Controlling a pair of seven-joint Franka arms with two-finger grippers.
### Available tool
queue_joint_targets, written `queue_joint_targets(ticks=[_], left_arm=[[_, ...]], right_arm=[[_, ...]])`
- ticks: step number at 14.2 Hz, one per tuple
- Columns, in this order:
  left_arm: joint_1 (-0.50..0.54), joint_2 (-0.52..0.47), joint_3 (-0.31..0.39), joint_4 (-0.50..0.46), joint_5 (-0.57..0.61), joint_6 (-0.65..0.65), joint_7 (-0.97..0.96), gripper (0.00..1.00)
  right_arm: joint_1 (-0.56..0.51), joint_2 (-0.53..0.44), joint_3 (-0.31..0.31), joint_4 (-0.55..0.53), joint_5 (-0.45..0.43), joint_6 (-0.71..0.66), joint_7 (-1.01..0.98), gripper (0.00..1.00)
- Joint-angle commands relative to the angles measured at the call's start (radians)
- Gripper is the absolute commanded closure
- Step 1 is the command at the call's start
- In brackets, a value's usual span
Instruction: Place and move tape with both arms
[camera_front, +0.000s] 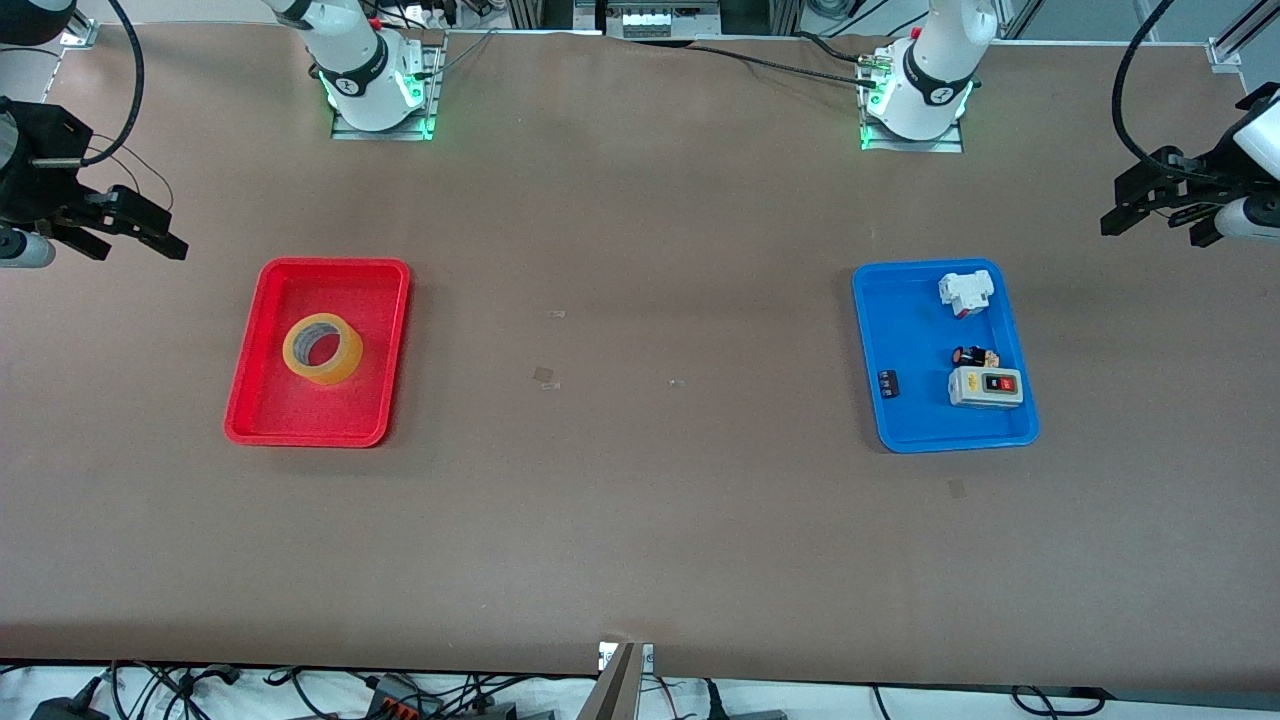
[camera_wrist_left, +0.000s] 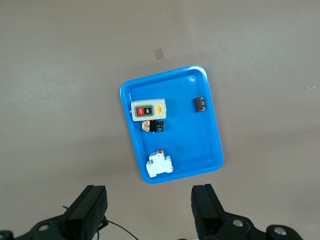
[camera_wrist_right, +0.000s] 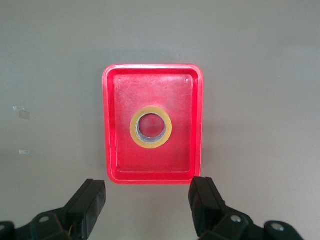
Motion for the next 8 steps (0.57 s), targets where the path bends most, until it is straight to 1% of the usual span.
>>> queue_joint_targets(ticks=[1, 8], left_arm=[[-0.004, -0.007, -0.002, 0.001, 0.013, -0.007, 0.006, 0.0], [-0.003, -0.004, -0.002, 0.0, 0.012, -0.007, 0.003, 0.0]], right_arm=[[0.013, -0.016, -0.015, 0.005, -0.001, -0.038, -0.019, 0.0], [0.014, -0.018, -0.01, 0.006, -0.007, -0.029, -0.019, 0.0]])
